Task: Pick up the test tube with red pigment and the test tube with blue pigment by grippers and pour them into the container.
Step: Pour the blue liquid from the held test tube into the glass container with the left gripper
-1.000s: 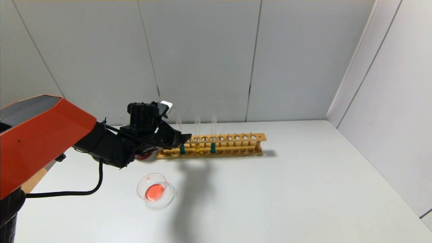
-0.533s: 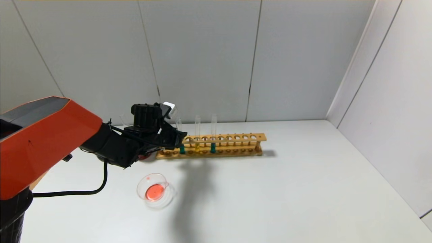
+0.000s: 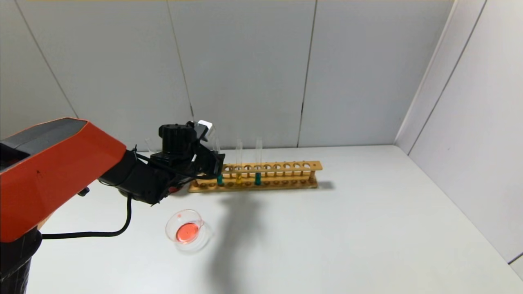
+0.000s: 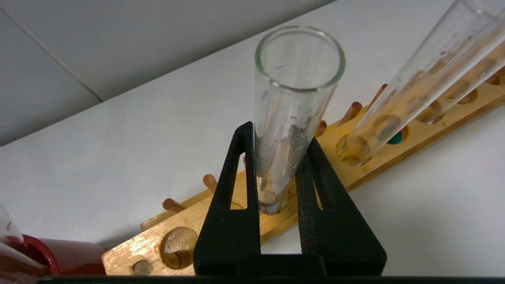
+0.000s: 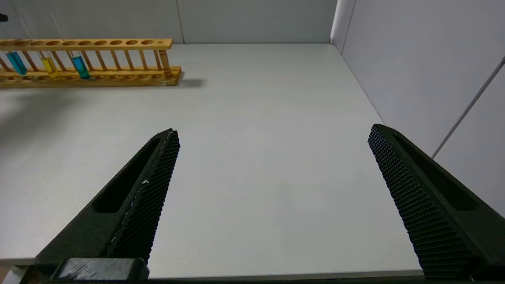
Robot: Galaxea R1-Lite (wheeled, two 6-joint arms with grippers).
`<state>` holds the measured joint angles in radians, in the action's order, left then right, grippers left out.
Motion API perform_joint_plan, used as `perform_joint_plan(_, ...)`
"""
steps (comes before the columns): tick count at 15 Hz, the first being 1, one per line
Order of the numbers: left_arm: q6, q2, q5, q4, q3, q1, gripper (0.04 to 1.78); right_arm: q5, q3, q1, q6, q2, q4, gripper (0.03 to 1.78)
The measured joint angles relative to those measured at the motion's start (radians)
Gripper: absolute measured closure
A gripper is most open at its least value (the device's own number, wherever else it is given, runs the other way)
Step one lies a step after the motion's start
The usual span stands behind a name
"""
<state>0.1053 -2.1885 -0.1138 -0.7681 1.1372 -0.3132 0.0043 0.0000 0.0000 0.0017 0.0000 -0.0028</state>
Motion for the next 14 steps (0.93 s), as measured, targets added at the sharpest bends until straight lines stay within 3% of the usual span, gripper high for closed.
perform_joint_plan(8,0.094,0.121,0.014,-0.018,0.009,-0.003,1.51,0.000,0.000,0.000,0.000,0.000,0.000,0.06)
perform_joint_plan(14,0.144,0.328,0.012,0.153,0.037,-0.004,1.51,0.000,0.000,0.000,0.000,0.000,0.000,0.06)
